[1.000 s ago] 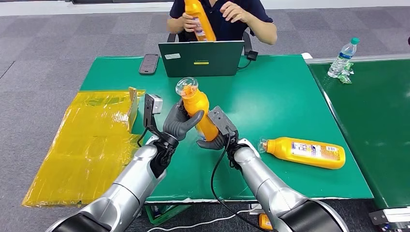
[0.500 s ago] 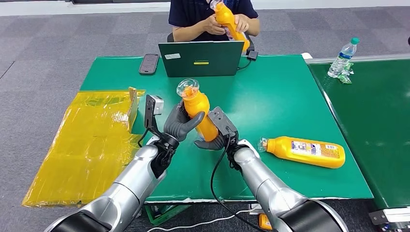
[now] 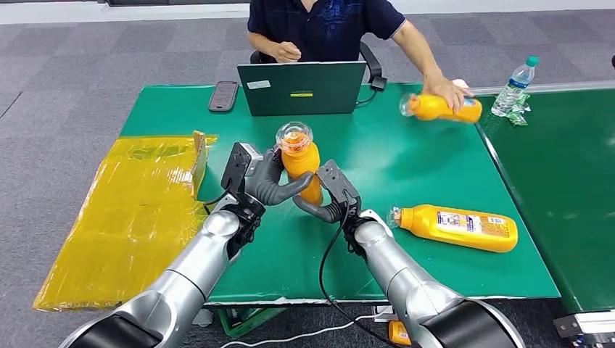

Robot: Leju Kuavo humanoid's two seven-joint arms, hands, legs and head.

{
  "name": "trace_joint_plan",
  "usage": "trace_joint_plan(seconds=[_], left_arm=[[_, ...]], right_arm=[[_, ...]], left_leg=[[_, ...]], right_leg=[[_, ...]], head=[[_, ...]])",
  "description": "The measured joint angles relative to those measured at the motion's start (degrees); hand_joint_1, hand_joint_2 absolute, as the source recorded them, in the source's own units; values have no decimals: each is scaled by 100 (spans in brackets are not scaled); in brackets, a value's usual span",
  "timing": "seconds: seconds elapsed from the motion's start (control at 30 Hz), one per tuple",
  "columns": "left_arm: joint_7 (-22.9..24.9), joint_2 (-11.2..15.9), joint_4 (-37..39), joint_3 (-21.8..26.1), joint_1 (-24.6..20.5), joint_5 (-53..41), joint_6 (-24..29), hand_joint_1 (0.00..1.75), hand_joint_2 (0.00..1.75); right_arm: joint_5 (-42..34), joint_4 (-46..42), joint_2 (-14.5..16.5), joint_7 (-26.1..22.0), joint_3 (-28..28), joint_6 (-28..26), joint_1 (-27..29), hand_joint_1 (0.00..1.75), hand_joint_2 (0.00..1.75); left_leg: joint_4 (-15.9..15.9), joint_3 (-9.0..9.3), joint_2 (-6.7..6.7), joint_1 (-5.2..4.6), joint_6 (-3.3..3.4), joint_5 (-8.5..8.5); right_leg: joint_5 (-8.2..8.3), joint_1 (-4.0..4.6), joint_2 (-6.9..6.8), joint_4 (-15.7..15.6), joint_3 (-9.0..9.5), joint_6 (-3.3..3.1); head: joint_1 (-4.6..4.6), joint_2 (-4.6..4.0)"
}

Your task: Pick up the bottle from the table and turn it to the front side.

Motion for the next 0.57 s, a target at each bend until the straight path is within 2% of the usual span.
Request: trace_joint_plan(seconds=[0.07,0.17,0.27,0.37,0.57], left_arm=[[-1,18,-44,-22,-1,-54,34,175,175],[-6,54,-110,-81,-3,-384,310,175,175],[23,172,-257,-145,-11,-1159,879,175,175],[163,410,-488,-172,-1,-2146,1498,175,175],[438,972,-1009,-171,128,-3776,2324,175,175]], right_arm=[[13,0,-4,0,-19,1,2,0,175],[24,0,-18,-9,-32,-12,12,0,175],[33,-1,-55,-68,-42,10,40,0,175],[32,-2,-117,-140,-96,71,110,0,175],[17,0,-240,-227,-213,200,309,0,175]], left_leg=[[0,0,0,0,0,0],[0,-2,-1,0,0,0],[0,-2,1,0,0,0],[0,-1,4,0,0,0],[-2,-1,5,2,-1,0]], right_leg=[[0,0,-1,0,0,0],[0,0,-3,0,0,0],[0,0,-1,0,0,0],[0,1,4,0,0,0],[0,3,6,2,-1,-1]], head=[[0,-1],[-1,-1],[-1,-1],[-2,1],[-2,0]])
